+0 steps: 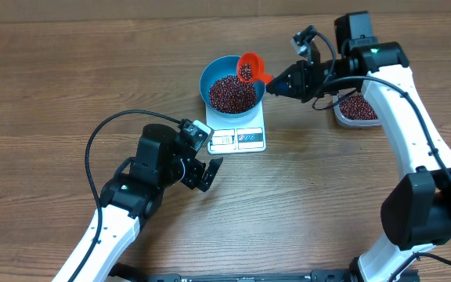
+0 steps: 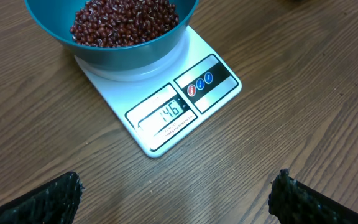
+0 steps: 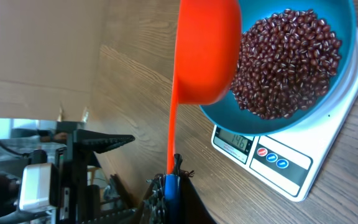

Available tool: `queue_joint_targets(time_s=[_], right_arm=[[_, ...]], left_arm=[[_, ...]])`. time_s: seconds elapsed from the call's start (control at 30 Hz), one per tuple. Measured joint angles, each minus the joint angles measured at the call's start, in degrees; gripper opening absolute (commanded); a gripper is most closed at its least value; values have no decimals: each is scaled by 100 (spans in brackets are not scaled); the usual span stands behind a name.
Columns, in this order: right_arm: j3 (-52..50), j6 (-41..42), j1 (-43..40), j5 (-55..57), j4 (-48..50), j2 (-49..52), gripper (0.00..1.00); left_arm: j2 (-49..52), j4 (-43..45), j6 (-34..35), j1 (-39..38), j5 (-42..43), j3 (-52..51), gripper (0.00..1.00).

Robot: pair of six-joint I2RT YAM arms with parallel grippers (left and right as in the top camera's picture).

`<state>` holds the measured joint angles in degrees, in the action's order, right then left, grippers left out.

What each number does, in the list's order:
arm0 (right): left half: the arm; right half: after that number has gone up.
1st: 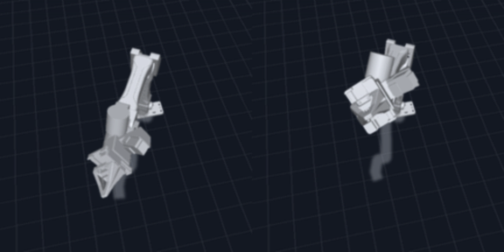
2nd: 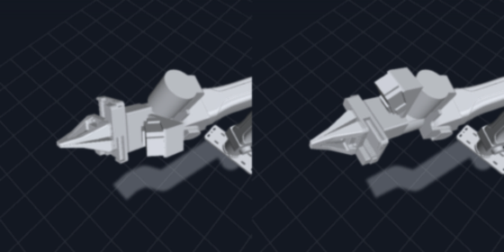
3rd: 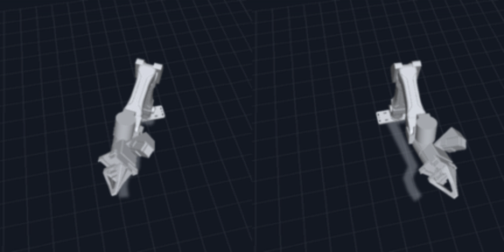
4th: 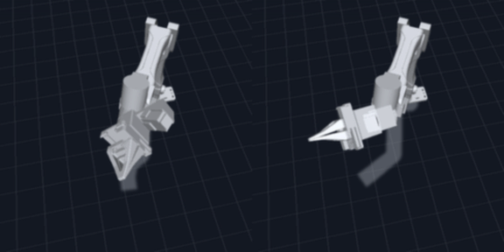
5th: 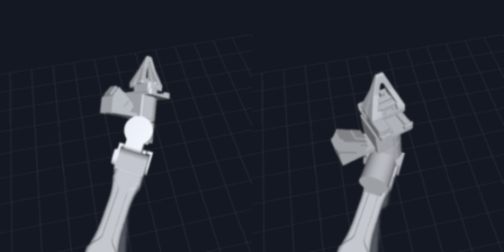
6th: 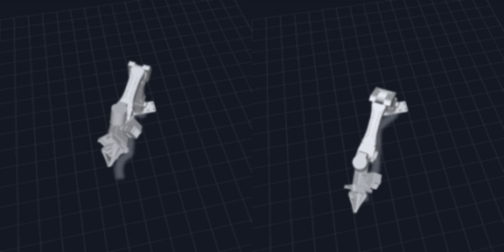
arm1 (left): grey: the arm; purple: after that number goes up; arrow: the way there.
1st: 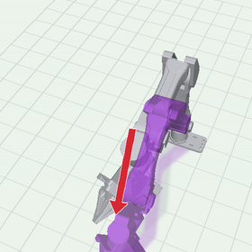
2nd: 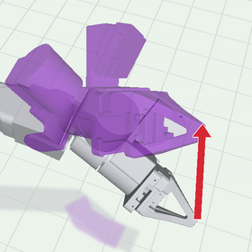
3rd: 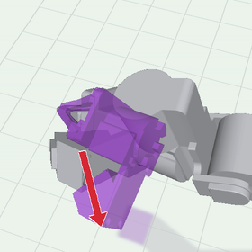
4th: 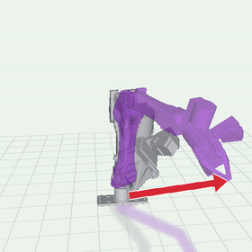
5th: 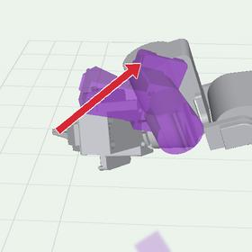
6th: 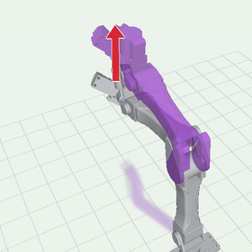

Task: Scoop item into bowl and weigh 150g on scale
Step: 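Carry the scoop over the blue bowl and pour the beans in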

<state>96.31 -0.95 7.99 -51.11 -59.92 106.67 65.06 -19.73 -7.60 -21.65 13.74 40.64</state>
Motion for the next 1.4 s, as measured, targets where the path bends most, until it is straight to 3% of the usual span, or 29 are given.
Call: queue_joint_targets(time_s=[0.57,1.07,1.4], right_arm=[[22,393,824,1784,339,0,4],[284,393,1853,4520,376,0,4],[284,323,2013,5329,365,0,4]], left_arm=[[0,0,0,0,0,-2,100],[0,0,0,0,0,-2,100],[0,0,0,0,0,-2,100]])
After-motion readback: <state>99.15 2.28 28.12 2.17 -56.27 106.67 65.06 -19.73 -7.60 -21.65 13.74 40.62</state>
